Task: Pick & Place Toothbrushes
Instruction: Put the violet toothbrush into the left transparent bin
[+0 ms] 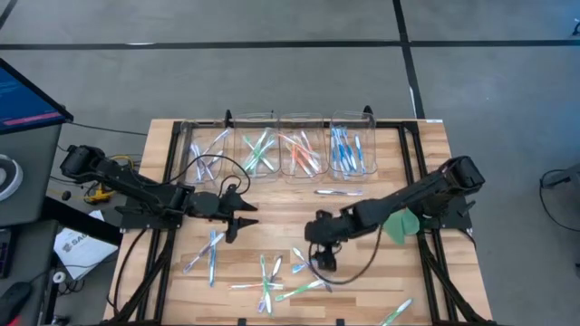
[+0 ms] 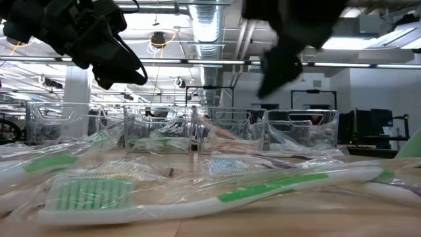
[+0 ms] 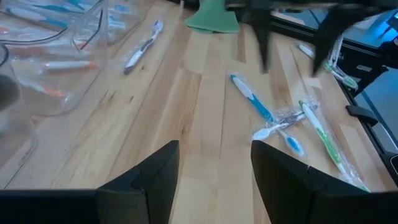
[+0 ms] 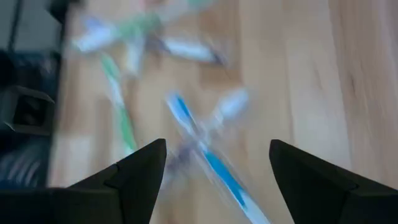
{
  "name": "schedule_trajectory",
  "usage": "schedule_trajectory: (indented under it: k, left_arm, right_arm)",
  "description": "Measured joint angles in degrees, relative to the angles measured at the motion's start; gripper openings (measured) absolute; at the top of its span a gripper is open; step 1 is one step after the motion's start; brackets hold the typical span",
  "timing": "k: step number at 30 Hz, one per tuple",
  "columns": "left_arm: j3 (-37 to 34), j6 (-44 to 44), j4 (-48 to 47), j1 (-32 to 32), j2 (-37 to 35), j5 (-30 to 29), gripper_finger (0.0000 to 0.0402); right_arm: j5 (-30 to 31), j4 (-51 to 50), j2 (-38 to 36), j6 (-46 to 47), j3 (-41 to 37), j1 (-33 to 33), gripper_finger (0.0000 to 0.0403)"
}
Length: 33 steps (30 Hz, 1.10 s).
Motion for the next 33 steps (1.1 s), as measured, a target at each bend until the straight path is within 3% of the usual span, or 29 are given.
schedule_trajectory:
  k: [8, 19, 33]
  left_arm:
    - [0.0, 0.0, 0.4, 0.0, 0.0, 1.8, 0.0193]
    - [0.0, 0.0, 1.1, 0.0, 0.0, 5.3, 0.0193]
    - [-2.8, 3.5, 1.6, 0.0, 0.0, 5.3, 0.0193]
  right_arm:
    - [11.4, 0.4, 5.8, 1.3, 4.9, 1.9, 0.0281]
    - [11.0, -11.6, 15.9, 9.4, 16.8, 2.4, 0.0281]
    - [6.9, -12.7, 17.8, 19.0, 17.4, 2.0, 0.0281]
